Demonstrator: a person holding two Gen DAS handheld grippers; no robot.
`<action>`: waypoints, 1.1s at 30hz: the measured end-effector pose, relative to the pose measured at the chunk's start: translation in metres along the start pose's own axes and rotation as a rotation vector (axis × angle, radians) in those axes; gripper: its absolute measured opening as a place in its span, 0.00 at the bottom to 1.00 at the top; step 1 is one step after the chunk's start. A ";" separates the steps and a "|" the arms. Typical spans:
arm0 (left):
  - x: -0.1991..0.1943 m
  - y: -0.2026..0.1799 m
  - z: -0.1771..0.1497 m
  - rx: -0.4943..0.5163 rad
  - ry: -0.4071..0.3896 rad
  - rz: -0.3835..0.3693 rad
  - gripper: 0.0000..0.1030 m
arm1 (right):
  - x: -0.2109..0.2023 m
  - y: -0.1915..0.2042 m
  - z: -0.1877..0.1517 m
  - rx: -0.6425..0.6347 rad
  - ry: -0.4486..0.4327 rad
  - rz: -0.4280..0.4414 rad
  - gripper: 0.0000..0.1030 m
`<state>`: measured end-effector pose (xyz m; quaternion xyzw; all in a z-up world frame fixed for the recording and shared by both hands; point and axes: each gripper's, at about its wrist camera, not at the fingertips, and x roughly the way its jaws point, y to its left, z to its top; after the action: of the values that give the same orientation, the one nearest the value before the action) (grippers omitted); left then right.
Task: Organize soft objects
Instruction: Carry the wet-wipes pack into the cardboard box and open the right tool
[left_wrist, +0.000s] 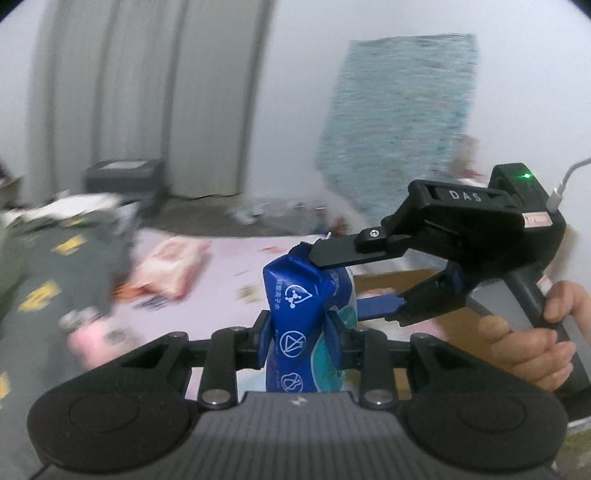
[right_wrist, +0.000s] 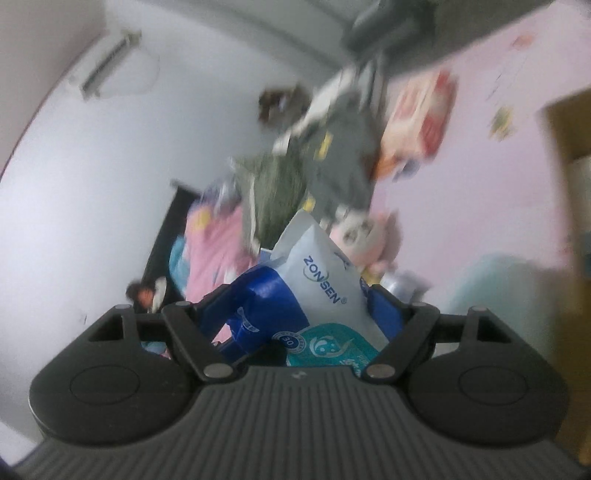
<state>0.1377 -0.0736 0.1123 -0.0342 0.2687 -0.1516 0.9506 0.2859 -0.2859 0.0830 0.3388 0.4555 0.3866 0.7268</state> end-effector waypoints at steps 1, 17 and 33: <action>0.008 -0.013 0.004 0.015 0.001 -0.033 0.31 | -0.020 -0.004 0.001 0.003 -0.035 -0.014 0.77; 0.170 -0.121 -0.037 0.134 0.378 -0.190 0.36 | -0.132 -0.189 -0.041 0.396 -0.134 -0.273 0.77; 0.089 -0.048 -0.026 0.037 0.201 -0.126 0.51 | -0.075 -0.243 -0.040 0.417 -0.095 -0.405 0.58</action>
<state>0.1832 -0.1461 0.0526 -0.0182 0.3573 -0.2185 0.9079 0.2887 -0.4597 -0.1062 0.4010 0.5489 0.1153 0.7243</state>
